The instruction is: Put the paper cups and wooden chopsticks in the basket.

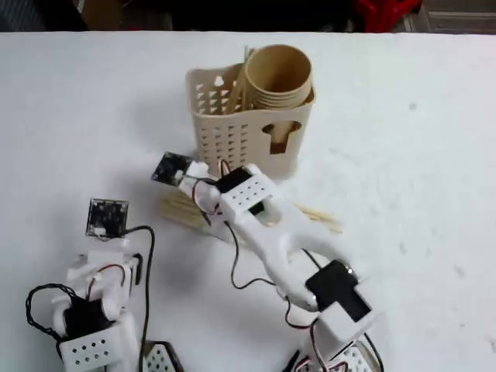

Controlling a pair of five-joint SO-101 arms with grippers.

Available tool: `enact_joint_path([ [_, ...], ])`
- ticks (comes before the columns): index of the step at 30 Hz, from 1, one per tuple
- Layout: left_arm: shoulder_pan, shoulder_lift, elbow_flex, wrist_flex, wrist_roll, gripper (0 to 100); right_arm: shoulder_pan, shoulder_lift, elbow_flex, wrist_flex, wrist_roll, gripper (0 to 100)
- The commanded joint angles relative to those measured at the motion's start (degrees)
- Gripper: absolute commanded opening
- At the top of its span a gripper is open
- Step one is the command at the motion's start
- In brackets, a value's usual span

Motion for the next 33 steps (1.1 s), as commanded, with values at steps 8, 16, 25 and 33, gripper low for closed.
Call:
enact_joint_path([
  [8,-0.3,-0.2,-0.2,0.1,-0.3,22,0.7,1.1,-0.4,-1.0,0.4,5.3],
  [16,-0.3,-0.2,-0.2,0.1,-0.3,22,0.7,0.2,-0.4,-1.0,0.4,3.5],
  [25,-0.3,-0.2,-0.2,0.1,-0.3,22,0.7,-5.6,0.0,-0.4,-2.7,3.4],
  [33,-0.3,-0.2,-0.2,0.1,-0.3,22,0.5,-16.7,4.9,-0.2,-3.1,3.4],
])
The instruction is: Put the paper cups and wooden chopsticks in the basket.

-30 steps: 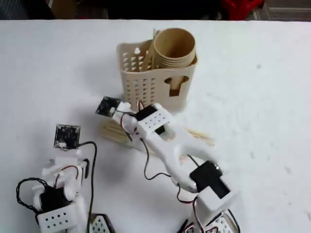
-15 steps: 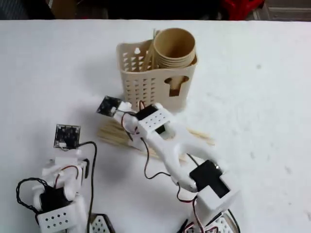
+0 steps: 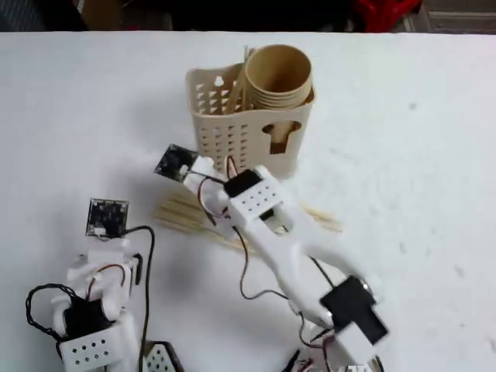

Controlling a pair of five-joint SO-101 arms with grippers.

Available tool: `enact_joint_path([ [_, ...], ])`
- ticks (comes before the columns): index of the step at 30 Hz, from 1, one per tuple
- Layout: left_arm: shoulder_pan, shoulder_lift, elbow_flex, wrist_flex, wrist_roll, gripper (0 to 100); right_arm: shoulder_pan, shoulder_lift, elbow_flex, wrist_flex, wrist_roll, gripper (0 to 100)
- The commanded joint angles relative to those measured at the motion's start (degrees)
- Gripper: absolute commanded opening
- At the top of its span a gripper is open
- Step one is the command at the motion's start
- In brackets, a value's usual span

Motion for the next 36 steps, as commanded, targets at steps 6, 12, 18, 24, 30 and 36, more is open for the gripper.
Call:
enact_joint_path([
  [6,-0.3,-0.2,-0.2,0.1,-0.3,22,-2.6,-23.4,1.0,0.5,-11.6,3.4],
  [12,-0.3,-0.2,-0.2,0.1,-0.3,22,-0.6,-33.3,-12.7,0.3,-12.6,1.7],
  [18,-0.3,-0.2,-0.2,0.1,-0.3,22,2.2,-26.4,-30.5,-1.8,-12.7,1.6],
  [24,-0.3,-0.2,-0.2,0.1,-0.3,22,6.0,-13.6,-44.0,-8.6,-12.8,1.6],
  [30,-0.3,-0.2,-0.2,0.1,-0.3,22,8.5,-5.1,-53.1,-10.2,-12.8,1.6],
  [36,-0.3,-0.2,-0.2,0.1,-0.3,22,8.7,-3.2,-53.4,-8.5,-12.9,1.6],
])
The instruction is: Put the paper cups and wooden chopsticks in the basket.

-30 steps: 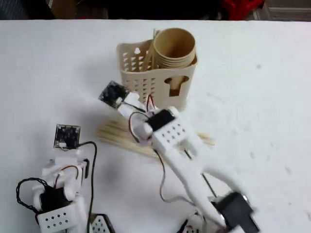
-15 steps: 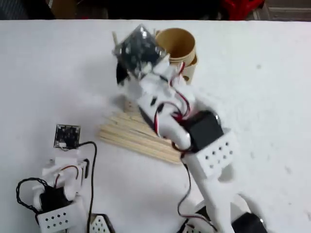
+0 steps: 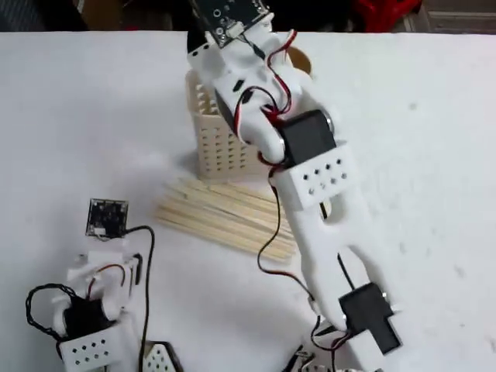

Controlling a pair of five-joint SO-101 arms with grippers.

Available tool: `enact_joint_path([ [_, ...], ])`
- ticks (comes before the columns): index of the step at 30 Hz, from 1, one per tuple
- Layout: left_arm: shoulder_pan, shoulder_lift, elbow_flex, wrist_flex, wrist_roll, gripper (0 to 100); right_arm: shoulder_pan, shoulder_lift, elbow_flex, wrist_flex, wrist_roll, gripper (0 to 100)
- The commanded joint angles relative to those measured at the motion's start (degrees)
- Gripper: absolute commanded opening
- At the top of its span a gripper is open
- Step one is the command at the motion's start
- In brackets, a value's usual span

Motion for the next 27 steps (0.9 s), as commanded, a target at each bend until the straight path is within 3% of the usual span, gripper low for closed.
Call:
enact_joint_path([
  [1,-0.3,-0.2,-0.2,0.1,-0.3,22,0.4,0.0,-3.0,0.3,-0.7,1.6],
  [12,-0.3,-0.2,-0.2,0.1,-0.3,22,0.4,0.1,-3.1,1.1,-0.7,2.6],
  [18,-0.3,-0.2,-0.2,0.1,-0.3,22,0.4,0.1,-3.3,2.9,-0.7,19.9],
  [27,-0.3,-0.2,-0.2,0.1,-0.3,22,0.4,0.0,-3.4,5.9,-0.3,11.6],
])
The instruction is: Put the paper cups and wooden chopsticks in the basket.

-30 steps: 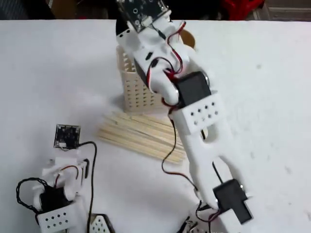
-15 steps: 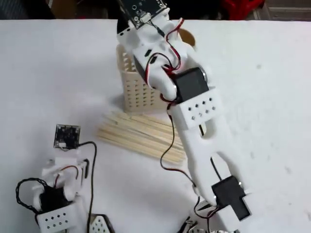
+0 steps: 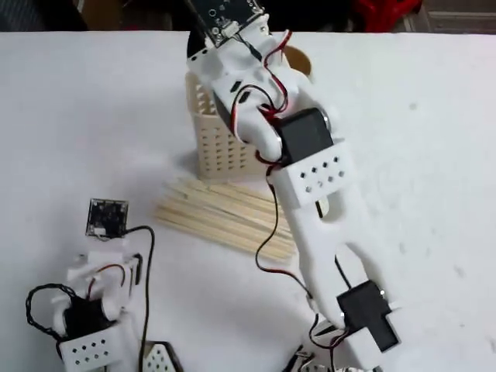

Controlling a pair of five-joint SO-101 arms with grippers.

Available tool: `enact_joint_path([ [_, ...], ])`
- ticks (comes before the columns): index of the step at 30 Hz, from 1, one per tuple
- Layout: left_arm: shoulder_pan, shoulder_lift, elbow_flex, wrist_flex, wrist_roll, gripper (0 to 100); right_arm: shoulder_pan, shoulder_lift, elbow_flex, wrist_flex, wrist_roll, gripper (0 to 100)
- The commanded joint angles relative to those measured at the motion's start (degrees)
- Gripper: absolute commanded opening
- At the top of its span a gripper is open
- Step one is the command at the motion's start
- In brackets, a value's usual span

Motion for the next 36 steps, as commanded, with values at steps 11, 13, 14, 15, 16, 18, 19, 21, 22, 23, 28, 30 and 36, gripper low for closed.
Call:
enact_joint_path([
  [11,-0.3,-0.2,-0.2,0.1,-0.3,22,-5.1,-11.1,-1.9,37.7,2.9,11.1],
  [13,-0.3,-0.2,-0.2,0.1,-0.3,22,-8.5,-11.3,-0.4,43.7,6.2,8.5],
  [14,-0.3,-0.2,-0.2,0.1,-0.3,22,-10.4,-11.1,1.2,45.7,7.3,7.4],
  [15,-0.3,-0.2,-0.2,0.1,-0.3,22,-12.2,-11.1,4.4,45.8,8.1,6.5],
  [16,-0.3,-0.2,-0.2,0.1,-0.3,22,-13.7,-11.5,8.4,45.3,8.9,6.3],
  [18,-0.3,-0.2,-0.2,0.1,-0.3,22,-15.9,-11.4,17.1,42.5,9.3,6.9],
  [19,-0.3,-0.2,-0.2,0.1,-0.3,22,-16.6,-11.2,21.5,40.1,9.3,7.3],
  [21,-0.3,-0.2,-0.2,0.1,-0.3,22,-17.0,-11.1,31.0,33.4,9.3,8.1],
  [22,-0.3,-0.2,-0.2,0.1,-0.3,22,-17.1,-11.1,35.7,29.8,9.4,8.4],
  [23,-0.3,-0.2,-0.2,0.1,-0.3,22,-17.3,-11.1,40.2,26.0,9.4,8.7],
  [28,-0.3,-0.2,-0.2,0.1,-0.3,22,-17.1,-11.1,55.7,12.4,13.5,8.4],
  [30,-0.3,-0.2,-0.2,0.1,-0.3,22,-17.0,-11.0,59.3,8.4,13.4,8.4],
  [36,-0.3,-0.2,-0.2,0.1,-0.3,22,-17.0,-10.9,66.4,-1.3,13.4,8.4],
])
